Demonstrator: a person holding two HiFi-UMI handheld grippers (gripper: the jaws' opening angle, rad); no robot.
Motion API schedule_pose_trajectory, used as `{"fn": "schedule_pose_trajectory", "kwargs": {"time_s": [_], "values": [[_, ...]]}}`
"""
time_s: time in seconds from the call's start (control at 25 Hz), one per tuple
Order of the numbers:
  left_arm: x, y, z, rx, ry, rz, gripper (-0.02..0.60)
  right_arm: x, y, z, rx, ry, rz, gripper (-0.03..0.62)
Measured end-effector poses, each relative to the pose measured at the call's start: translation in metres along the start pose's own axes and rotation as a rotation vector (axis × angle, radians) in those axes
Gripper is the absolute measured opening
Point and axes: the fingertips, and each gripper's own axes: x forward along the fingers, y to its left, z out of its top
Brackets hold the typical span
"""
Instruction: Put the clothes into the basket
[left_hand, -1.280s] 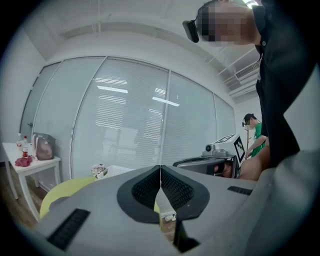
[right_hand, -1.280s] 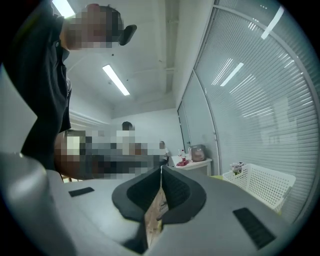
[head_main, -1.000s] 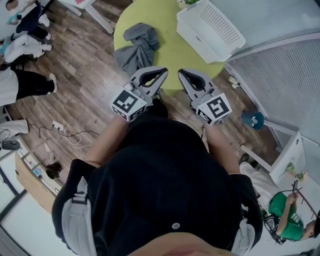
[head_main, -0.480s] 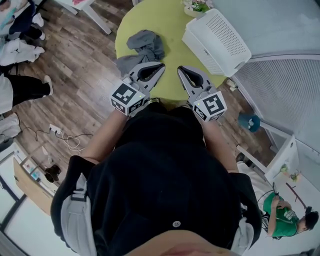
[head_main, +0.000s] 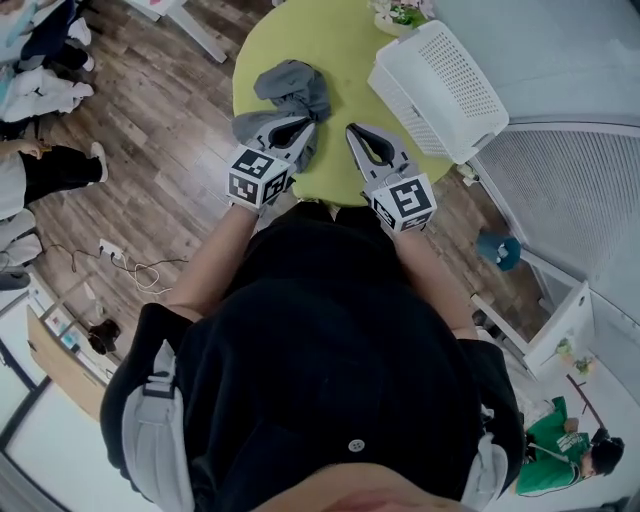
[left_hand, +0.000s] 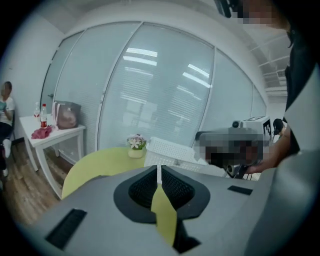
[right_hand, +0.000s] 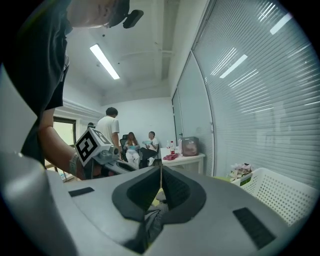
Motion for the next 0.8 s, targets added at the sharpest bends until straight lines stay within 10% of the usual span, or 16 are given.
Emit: {"fn": "schedule_pose_trajectory", "kwargs": {"time_s": [0.8], "values": [[0.088, 0.127, -0.147, -0.184, 0.532, 0.359, 0.375, -0.007, -0.034, -0.043, 0.097, 0.029, -0.081, 0.026]]}}
